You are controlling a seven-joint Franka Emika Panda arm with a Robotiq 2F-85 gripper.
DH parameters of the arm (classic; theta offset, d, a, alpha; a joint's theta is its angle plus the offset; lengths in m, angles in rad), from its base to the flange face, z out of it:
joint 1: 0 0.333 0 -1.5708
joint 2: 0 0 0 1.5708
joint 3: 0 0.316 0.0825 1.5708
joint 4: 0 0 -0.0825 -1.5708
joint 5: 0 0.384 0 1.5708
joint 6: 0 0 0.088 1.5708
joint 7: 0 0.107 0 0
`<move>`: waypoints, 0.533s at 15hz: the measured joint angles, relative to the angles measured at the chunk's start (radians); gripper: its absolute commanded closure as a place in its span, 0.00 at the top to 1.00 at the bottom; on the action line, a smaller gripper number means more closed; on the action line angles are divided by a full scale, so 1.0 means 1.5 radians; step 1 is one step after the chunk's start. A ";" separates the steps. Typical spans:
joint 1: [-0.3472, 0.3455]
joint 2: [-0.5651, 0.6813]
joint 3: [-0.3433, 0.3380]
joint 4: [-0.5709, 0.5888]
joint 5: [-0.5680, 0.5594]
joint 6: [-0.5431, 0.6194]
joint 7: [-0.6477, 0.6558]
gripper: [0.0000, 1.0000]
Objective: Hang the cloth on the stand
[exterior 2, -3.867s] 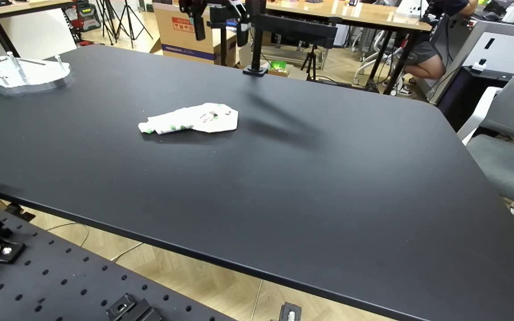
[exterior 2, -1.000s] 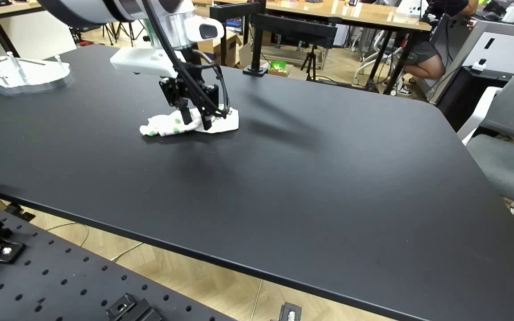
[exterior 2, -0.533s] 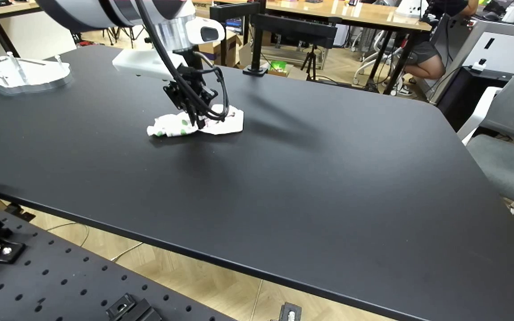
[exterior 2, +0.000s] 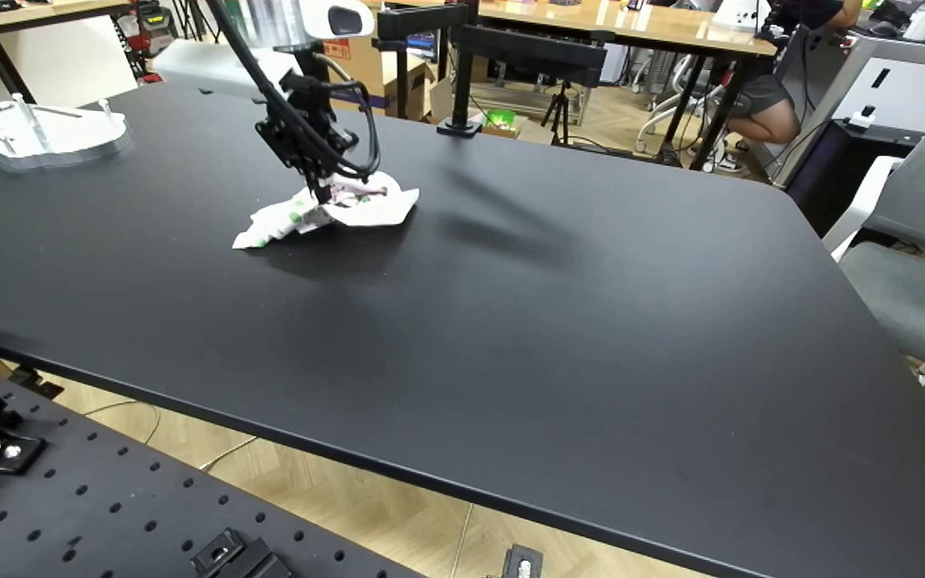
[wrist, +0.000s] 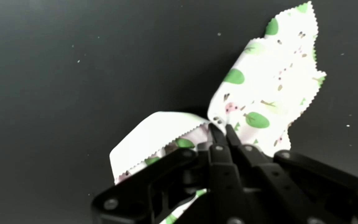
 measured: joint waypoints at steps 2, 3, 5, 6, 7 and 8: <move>0.002 -0.046 0.007 -0.003 -0.007 -0.047 -0.003 0.01; 0.002 -0.072 0.009 -0.003 -0.017 -0.073 -0.003 0.01; 0.000 -0.123 0.016 -0.001 -0.038 -0.127 -0.003 0.01; -0.003 -0.149 0.022 0.001 -0.048 -0.156 -0.003 0.01; -0.009 -0.174 0.030 0.004 -0.057 -0.185 -0.003 0.01; -0.016 -0.197 0.039 0.009 -0.065 -0.212 -0.004 0.01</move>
